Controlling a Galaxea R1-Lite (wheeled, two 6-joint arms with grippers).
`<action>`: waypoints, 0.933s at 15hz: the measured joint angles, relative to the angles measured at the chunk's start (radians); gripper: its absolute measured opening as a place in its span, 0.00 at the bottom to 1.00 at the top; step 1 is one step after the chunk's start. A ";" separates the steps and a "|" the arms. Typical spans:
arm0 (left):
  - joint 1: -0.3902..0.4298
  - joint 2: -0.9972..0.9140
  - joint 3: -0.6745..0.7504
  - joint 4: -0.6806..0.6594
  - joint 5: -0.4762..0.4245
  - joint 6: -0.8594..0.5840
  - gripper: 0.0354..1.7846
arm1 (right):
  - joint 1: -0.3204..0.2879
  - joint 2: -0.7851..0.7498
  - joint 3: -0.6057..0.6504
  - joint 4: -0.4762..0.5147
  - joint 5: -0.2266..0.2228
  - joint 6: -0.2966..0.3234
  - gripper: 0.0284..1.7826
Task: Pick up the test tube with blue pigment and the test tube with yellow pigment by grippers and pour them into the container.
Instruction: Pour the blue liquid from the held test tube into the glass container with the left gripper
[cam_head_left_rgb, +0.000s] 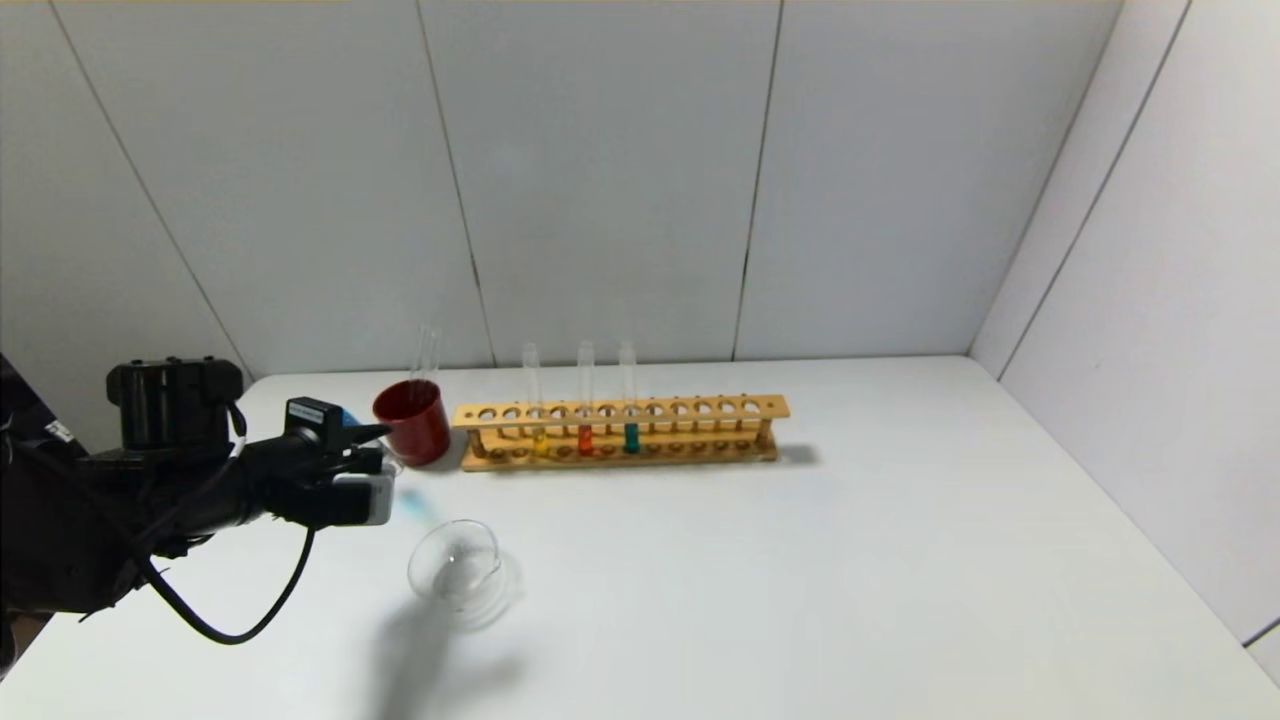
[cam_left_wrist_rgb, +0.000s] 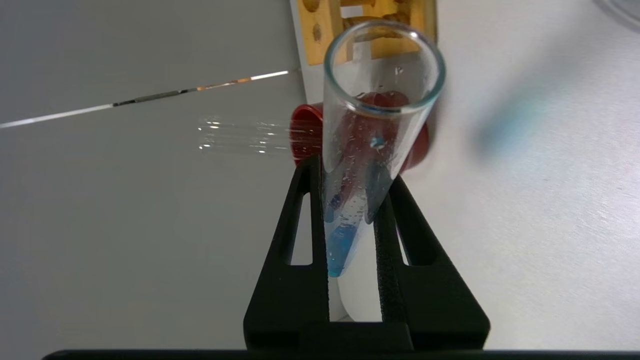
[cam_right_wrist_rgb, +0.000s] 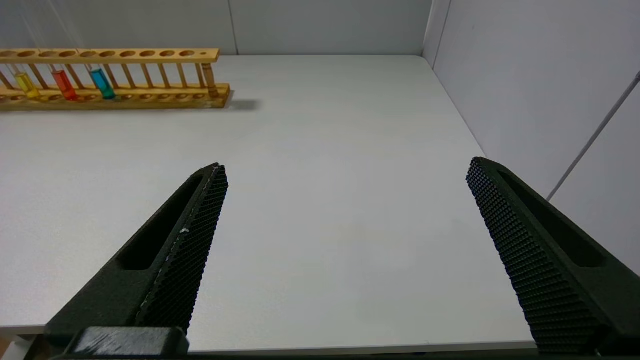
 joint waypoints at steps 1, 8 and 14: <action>-0.008 0.009 -0.013 0.001 0.002 0.007 0.16 | 0.000 0.000 0.000 0.000 0.000 0.000 0.98; -0.040 0.037 -0.027 -0.007 0.031 0.063 0.16 | 0.001 0.000 0.000 0.000 0.000 0.000 0.98; -0.041 0.036 -0.026 -0.016 0.030 0.113 0.16 | 0.001 0.000 0.000 0.000 0.000 0.000 0.98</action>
